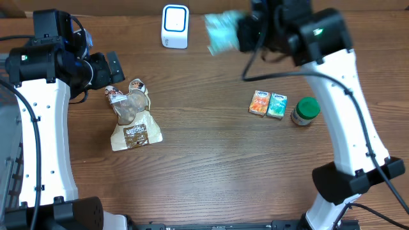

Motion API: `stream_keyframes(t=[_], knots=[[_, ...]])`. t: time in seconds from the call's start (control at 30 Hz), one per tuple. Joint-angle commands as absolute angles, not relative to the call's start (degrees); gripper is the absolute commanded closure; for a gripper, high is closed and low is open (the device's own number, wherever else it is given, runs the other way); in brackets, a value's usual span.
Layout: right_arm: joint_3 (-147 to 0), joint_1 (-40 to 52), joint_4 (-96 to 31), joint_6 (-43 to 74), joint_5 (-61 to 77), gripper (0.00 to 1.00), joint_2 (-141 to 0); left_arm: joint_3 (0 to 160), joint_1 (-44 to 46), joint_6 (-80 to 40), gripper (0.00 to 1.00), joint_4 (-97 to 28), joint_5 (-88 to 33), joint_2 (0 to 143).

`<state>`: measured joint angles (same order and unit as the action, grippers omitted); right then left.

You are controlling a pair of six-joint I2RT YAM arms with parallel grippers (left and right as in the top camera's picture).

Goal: Scan the item barcode
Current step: 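Carry the green pack right and drop it beside the Kleenex packs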

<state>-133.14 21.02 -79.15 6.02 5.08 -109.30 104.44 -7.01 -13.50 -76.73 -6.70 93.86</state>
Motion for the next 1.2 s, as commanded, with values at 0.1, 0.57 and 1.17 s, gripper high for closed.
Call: stream_keyframes(t=[0.1,0.57,1.17], knots=[[-121.8,12.3,-80.6,10.5,11.9,0.96,-111.5,104.8,-7.2,-13.1,0.0,-76.7,-6.9,93.0],[-81.4,4.3,-36.8,12.5,12.8,0.96,-111.6,104.8,-7.2,-13.1,0.0,-76.7,-6.9,93.0],[-91.4,4.1,-50.8,12.2,13.0,0.0,-110.6,104.8,-7.2,-13.1,0.0,-76.7,-6.9,93.0]])
